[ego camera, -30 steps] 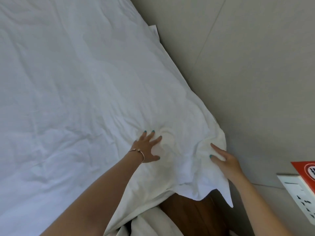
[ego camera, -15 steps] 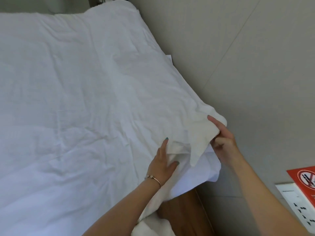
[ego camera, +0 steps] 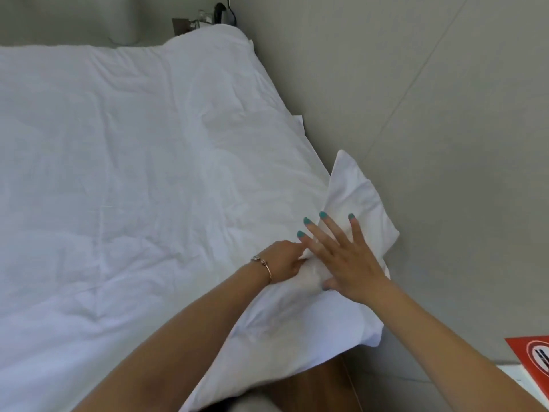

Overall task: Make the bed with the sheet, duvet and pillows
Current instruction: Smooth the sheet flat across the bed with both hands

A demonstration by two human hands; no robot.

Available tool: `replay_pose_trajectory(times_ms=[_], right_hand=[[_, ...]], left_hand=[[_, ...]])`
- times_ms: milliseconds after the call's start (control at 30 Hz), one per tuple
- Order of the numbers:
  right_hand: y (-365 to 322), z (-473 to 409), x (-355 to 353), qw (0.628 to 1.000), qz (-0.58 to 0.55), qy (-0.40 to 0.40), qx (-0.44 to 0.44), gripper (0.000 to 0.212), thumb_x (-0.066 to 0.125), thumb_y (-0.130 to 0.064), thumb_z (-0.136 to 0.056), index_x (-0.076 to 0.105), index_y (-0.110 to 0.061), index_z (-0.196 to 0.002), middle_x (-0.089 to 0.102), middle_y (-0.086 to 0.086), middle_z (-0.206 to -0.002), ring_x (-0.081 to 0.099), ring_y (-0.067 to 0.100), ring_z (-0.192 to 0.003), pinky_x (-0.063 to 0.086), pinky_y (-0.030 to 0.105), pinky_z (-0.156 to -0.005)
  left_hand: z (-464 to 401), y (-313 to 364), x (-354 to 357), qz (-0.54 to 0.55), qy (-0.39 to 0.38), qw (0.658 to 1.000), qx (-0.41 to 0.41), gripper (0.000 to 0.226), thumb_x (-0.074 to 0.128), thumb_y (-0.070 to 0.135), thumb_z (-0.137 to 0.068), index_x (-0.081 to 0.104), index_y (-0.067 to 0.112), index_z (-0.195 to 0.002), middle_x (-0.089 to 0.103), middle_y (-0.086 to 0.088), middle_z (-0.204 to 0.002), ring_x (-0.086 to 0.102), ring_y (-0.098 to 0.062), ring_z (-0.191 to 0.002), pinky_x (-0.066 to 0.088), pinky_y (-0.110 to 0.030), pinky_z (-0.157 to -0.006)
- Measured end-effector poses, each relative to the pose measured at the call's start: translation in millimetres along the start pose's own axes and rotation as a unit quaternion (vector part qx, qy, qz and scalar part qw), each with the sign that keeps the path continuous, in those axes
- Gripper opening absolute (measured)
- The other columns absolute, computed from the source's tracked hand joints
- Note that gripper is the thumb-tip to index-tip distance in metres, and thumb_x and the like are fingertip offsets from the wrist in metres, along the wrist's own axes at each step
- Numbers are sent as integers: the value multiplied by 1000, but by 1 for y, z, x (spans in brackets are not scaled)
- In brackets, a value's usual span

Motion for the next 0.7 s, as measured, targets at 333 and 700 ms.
replay_pose_trajectory(times_ms=[333,700], right_hand=[[41,-88,-4,997,-53,11,-58,21,79,-39,-69,69,-22,-77,67,-5,-68,65,21,-62,46,38,-93],[67,-105,-24,977,-81,-82,179,42,70,-45,-81,38,-33,-58,42,-16,-57,44,15,-63,22,25,-53]], left_hand=[[47,-60,-2,47,47,990,-129,86,69,45,-78,11,40,-141,49,5,-136,59,-23,-106,49,-34,-84],[331,-314,24,-21,34,879,-474,36,43,27,-94,45,35,-130,58,4,-131,59,-21,-113,47,-30,-86]])
Point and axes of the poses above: each hand's wrist, its own z-axis away from the middle knuckle, its own x-axis out of the palm, y = z × x, the point moved 9 cm from there along -z, towards the middle knuckle
